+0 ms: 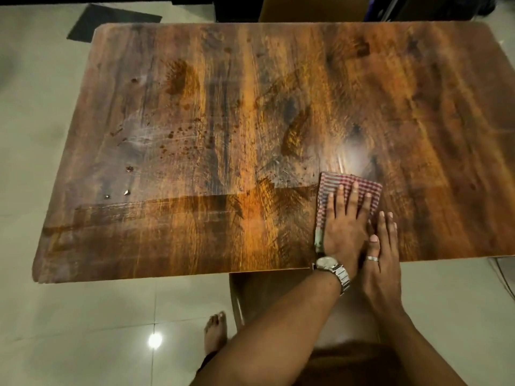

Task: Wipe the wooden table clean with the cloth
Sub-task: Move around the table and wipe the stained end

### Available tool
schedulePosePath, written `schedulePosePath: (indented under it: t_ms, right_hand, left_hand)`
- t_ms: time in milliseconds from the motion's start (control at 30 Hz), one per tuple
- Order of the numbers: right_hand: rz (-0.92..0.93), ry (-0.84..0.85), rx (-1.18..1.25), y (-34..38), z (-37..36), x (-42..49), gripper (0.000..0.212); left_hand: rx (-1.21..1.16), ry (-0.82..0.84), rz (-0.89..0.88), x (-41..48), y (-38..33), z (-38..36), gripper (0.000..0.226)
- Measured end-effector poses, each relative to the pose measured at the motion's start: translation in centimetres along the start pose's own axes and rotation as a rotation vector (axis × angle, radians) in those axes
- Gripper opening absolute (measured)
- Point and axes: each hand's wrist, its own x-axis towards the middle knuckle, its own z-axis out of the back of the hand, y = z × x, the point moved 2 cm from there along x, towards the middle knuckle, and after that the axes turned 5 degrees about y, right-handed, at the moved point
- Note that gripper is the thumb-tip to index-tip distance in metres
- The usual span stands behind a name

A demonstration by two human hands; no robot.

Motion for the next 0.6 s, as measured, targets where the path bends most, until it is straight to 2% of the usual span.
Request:
schedulePosePath:
  t_ms: [100, 200, 367, 600]
  right_hand:
    - [-0.005, 0.012, -0.036, 0.2, -0.4, -0.3, 0.058]
    - [0.030, 0.038, -0.069, 1.9, -1.3, -0.5, 0.056]
    - [0.111, 0.135, -0.080, 6.2, -4.9, -1.0, 0.054]
    - [0.200, 0.221, -0.077, 12.1, -12.0, -3.3, 0.053]
  left_hand:
    - [-0.016, 0.000, -0.017, 0.9, 1.4, 0.4, 0.061]
    - [-0.084, -0.056, 0.046, 0.4, 5.7, 1.7, 0.057]
    - [-0.104, -0.107, 0.241, -4.6, 19.9, 5.4, 0.062]
    - [-0.050, -0.169, 0.607, -19.2, 41.7, 8.3, 0.067]
